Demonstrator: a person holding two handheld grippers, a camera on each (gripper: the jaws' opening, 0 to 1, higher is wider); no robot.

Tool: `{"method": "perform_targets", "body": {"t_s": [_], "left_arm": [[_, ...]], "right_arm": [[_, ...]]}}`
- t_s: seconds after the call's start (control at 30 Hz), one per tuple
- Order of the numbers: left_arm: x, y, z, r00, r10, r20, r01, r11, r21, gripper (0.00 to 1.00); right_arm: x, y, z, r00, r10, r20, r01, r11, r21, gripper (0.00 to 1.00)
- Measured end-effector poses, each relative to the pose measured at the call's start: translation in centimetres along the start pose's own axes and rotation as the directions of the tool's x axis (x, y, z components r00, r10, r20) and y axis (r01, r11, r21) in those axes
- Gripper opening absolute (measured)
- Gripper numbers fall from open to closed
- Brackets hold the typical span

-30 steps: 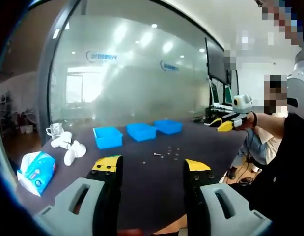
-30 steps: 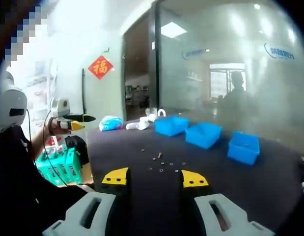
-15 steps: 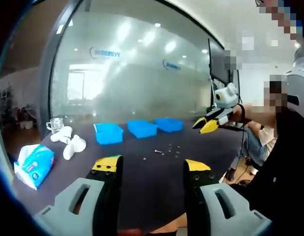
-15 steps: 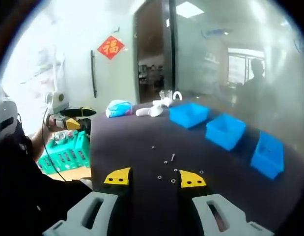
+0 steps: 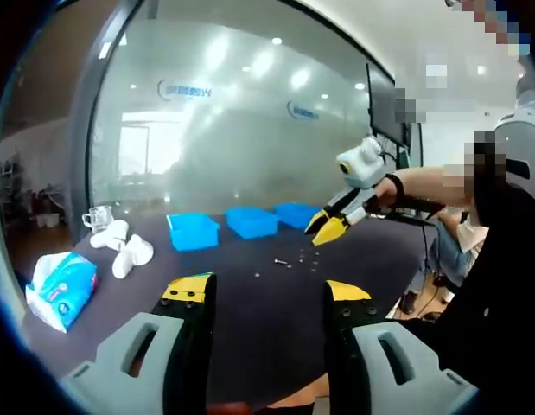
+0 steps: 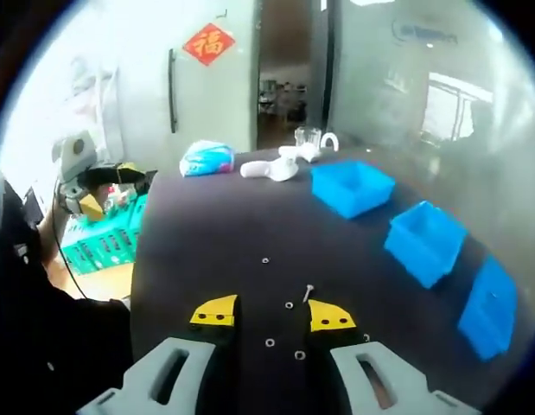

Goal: Sort the screws, nuts, and washers into the corresponding bins

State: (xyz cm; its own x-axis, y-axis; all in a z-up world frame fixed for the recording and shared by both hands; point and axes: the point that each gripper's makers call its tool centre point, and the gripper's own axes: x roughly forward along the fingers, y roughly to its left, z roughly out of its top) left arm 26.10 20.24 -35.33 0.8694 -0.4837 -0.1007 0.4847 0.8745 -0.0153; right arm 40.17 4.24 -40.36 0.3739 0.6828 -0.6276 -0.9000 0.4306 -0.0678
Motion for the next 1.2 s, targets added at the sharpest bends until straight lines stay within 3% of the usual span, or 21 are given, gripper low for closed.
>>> {"method": "perform_targets", "body": {"t_s": [0.47, 0.83, 1.2], "left_arm": [[-0.5, 0.1, -0.1, 1.0, 0.021, -0.003, -0.021, 1.0, -0.002, 0.49], [-0.8, 0.6, -0.2, 0.999, 0.034, 0.001, -0.034, 0.999, -0.011, 0.49], [-0.9, 0.7, -0.5, 0.999, 0.035, 0.001, -0.035, 0.999, -0.021, 0.49]], "right_arm": [[4.5, -1.4, -0.8, 0.986, 0.0, -0.165, -0.005, 1.0, -0.031, 0.21], [5.4, -2.2, -2.0, 0.955, 0.023, -0.294, -0.025, 1.0, -0.001, 0.18], [6.2, -3.7, -2.1, 0.902, 0.05, -0.428, -0.04, 0.999, 0.033, 0.13]]}}
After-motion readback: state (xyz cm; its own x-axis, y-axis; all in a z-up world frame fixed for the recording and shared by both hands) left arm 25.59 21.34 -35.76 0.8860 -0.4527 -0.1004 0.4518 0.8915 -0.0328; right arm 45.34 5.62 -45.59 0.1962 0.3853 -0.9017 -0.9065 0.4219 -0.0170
